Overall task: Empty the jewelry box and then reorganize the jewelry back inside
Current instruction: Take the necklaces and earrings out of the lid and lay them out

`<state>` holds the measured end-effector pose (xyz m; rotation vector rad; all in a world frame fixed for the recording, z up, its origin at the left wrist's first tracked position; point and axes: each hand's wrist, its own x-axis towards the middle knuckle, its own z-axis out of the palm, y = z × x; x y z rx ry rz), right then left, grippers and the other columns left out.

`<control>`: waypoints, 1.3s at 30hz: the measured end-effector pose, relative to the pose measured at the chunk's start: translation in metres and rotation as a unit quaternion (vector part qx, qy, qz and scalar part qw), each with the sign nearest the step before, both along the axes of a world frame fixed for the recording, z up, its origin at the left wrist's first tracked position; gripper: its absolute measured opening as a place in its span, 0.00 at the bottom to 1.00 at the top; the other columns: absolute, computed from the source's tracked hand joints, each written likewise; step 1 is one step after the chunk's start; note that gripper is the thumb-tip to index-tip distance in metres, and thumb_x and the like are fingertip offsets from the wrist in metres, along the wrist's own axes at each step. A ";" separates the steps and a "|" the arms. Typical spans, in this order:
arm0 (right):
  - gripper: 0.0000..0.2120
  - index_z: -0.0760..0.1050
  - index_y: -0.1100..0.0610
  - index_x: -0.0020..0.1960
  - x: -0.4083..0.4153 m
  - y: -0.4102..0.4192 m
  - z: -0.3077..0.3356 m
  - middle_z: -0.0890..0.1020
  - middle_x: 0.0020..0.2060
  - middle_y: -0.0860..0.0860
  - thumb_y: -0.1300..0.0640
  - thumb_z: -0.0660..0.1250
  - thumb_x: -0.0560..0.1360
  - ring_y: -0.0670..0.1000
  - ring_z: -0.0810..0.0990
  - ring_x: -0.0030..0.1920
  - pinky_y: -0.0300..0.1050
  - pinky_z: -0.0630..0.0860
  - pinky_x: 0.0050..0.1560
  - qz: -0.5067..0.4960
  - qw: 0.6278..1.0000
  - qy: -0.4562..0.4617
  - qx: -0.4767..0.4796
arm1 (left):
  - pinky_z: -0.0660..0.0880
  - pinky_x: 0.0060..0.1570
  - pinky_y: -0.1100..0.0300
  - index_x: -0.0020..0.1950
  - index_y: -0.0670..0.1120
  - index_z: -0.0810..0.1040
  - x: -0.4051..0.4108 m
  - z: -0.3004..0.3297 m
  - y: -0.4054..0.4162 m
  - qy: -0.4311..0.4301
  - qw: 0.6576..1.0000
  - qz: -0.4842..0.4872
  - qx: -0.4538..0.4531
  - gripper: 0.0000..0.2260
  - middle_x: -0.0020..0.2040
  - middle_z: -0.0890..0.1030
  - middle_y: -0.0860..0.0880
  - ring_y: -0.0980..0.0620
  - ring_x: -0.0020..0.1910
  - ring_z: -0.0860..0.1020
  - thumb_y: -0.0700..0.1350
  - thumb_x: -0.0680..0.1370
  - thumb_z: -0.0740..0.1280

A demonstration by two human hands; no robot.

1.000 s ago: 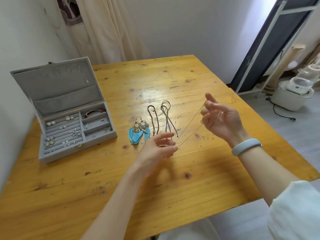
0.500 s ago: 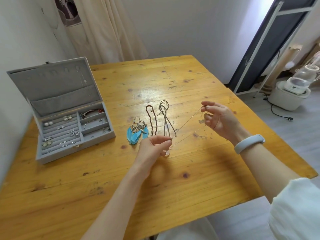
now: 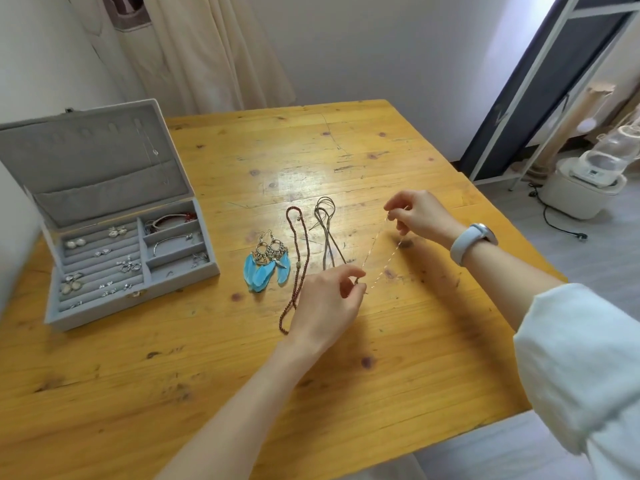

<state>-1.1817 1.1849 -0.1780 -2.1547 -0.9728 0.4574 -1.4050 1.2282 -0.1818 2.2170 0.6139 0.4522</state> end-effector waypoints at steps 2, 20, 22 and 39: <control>0.07 0.77 0.62 0.47 0.005 0.014 -0.003 0.79 0.37 0.54 0.68 0.61 0.74 0.47 0.75 0.28 0.30 0.72 0.26 0.017 0.999 -0.028 -0.004 | 0.62 0.43 0.81 0.60 0.47 0.76 0.005 -0.001 0.001 0.004 0.999 -0.015 0.051 0.12 0.42 0.79 0.54 0.66 0.38 0.70 0.47 0.77 0.64; 0.21 0.64 0.56 0.70 -0.007 0.020 -0.039 0.66 0.70 0.51 0.54 0.52 0.78 0.50 0.64 0.70 0.50 0.58 0.69 0.166 0.958 -0.228 -0.041 | 0.64 0.58 0.50 0.59 0.47 0.77 0.005 -0.031 0.021 0.103 0.918 -0.141 0.357 0.20 0.62 0.76 0.49 0.47 0.65 0.71 0.55 0.74 0.55; 0.24 0.51 0.54 0.74 -0.008 0.013 -0.044 0.53 0.74 0.47 0.51 0.46 0.80 0.45 0.50 0.74 0.50 0.44 0.72 0.216 0.927 -0.272 -0.143 | 0.61 0.64 0.46 0.63 0.46 0.75 0.001 -0.034 0.022 0.122 0.910 -0.171 0.359 0.22 0.65 0.74 0.48 0.47 0.69 0.67 0.56 0.75 0.53; 0.22 0.60 0.56 0.72 -0.020 0.035 -0.003 0.60 0.73 0.50 0.60 0.53 0.78 0.47 0.51 0.74 0.46 0.50 0.73 0.197 0.947 -0.226 -0.113 | 0.65 0.61 0.39 0.60 0.49 0.76 0.003 -0.021 0.039 0.083 0.922 -0.113 0.360 0.20 0.62 0.76 0.45 0.44 0.64 0.72 0.55 0.75 0.54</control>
